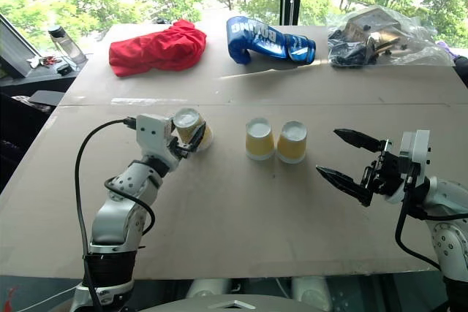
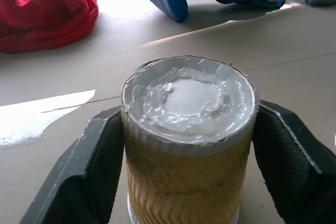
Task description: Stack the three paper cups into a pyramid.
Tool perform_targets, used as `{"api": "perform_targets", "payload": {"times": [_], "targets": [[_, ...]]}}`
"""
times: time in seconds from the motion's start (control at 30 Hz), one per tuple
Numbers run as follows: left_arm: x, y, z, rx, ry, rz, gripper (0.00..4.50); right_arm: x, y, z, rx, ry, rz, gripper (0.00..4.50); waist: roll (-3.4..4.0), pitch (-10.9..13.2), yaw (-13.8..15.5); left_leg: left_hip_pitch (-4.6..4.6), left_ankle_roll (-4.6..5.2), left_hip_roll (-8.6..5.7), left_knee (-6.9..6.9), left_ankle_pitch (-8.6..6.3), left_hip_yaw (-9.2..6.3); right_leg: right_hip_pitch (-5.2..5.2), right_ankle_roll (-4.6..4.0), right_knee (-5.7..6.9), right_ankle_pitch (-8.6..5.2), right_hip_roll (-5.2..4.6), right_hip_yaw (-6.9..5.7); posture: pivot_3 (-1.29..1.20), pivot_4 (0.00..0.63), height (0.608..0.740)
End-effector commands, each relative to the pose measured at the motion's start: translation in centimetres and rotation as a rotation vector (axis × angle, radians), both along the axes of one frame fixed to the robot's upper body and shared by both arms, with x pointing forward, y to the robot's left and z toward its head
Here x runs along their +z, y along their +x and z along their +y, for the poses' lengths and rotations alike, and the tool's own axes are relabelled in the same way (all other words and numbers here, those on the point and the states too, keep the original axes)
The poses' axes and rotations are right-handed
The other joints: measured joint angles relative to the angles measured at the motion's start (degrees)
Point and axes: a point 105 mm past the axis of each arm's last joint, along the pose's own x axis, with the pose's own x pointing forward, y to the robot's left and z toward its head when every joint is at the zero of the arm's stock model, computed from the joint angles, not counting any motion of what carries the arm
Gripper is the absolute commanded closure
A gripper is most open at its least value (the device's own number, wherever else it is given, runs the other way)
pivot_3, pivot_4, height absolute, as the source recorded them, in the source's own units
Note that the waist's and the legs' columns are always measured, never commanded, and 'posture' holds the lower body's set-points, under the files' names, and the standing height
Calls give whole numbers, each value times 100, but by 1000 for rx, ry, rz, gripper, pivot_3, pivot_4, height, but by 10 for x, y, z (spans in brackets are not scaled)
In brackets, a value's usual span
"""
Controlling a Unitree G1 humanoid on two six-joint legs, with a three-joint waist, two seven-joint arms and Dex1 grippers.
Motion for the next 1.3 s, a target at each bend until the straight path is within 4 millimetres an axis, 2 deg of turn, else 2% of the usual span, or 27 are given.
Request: {"api": "perform_targets", "payload": {"times": [0.03, 0.23, 0.37, 0.5, 0.6, 0.8, 0.93, 1.03, 1.3], "targets": [[4, -1, 2, -4, 17, -30, 2234, 11, -4, 2, 9, 1, -57, 0, 0, 0, 0, 0, 0, 0, 0, 0, 0, 0, 0, 0, 0, 0, 0, 0, 150, 740], [13, 1, -1, -50, 43, -87, 2234, 10, -6, 1, 2, 3, -54, 0, 0, 0, 4, 0, 0, 0, 0, 0, 0, 0, 0, 0, 0, 0, -1, 0, 150, 740], [42, 10, -11, -151, 58, -138, 2234, 12, -5, -3, -10, 3, -55, 0, -1, 1, 18, -1, 0, 0, 0, 0, -2, 0, 0, 1, 0, 1, -4, 0, 150, 740], [73, 17, -35, -355, 41, -144, 2234, 13, -2, -9, -29, -2, -59, 0, 0, 1, 75, -3, 0, -3, 6, 0, -3, 1, 0, 3, 0, 1, -7, 0, 150, 740], [98, 15, -64, -578, 83, -140, 2234, 12, -2, -14, -48, -7, -58, 0, -3, 3, 89, -8, -1, -7, 7, 1, -5, 0, 0, 1, 0, 2, -9, 0, 150, 740], [127, 14, -98, -799, 122, -136, 2234, 7, -4, -20, -70, -14, -50, 0, -3, 3, 55, -8, -22, -21, 7, 13, -2, -3, 1, -2, -1, 6, -5, 0, 150, 740], [121, 12, -124, -962, 238, -78, 2234, 3, -6, -22, -86, -9, -42, 0, -3, 4, 71, -8, -22, -21, 7, 14, -5, -4, 1, -1, -1, 13, -7, 0, 150, 740], [123, 10, -134, -1024, 225, -77, 2234, 0, -7, -22, -96, -7, -41, 0, -2, 4, 62, -8, -22, -22, 7, 14, 0, -4, 2, -3, -1, 13, -1, 0, 150, 740], [116, 4, -146, -1100, 234, -84, 2234, -2, -11, -25, -118, -8, -47, 0, -2, 7, 60, -9, -22, -19, 8, 14, 1, -6, 1, -1, -1, 14, 1, 0, 150, 740]]}}
